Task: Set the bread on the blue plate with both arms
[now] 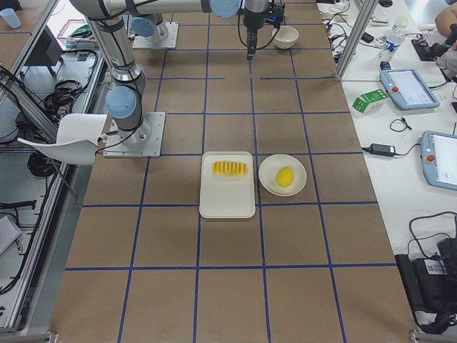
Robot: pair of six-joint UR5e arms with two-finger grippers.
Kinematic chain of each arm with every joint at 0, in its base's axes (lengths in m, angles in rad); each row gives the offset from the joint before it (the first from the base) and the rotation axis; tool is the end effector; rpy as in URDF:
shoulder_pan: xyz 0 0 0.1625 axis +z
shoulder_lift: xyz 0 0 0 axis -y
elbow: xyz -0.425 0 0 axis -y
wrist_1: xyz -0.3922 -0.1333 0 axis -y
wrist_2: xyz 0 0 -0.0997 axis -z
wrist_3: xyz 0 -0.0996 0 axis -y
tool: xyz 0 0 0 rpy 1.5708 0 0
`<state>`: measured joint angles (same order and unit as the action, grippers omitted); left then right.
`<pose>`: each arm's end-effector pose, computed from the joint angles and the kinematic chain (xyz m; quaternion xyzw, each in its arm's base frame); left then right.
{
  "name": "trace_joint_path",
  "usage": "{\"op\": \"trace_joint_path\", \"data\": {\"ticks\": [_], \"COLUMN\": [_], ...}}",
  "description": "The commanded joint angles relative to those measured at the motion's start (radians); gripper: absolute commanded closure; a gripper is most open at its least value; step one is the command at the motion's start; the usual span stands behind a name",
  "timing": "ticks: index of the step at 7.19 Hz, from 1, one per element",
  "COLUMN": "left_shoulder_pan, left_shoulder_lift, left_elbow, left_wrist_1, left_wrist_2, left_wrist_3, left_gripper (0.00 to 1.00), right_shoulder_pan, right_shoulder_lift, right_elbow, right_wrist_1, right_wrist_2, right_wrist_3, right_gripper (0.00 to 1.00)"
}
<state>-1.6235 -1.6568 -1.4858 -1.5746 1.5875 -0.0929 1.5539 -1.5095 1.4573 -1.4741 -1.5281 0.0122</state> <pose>-0.1593 -0.5203 0.4855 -0.0201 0.9998 0.0018 0.0085 0.1289 -0.5151 0.5033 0.0150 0.9994 0.0222 0.0214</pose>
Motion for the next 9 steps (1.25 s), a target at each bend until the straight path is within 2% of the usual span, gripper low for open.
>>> {"op": "trace_joint_path", "data": {"ticks": [1,9], "left_shoulder_pan": [0.001,0.001], "left_shoulder_lift": [0.003,0.002], "left_elbow": [0.001,-0.001], "left_wrist_1": [0.005,0.007], "left_wrist_2": [0.002,0.002], "left_wrist_3": [0.001,0.002], "left_gripper": [0.0,0.0], "right_shoulder_pan": [0.0,-0.003], "right_shoulder_lift": [-0.001,0.0], "right_elbow": [0.0,0.0], "right_wrist_1": [0.0,0.0], "right_wrist_2": [0.002,-0.009], "right_wrist_3": [0.0,-0.005], "right_gripper": [0.0,0.0]}}
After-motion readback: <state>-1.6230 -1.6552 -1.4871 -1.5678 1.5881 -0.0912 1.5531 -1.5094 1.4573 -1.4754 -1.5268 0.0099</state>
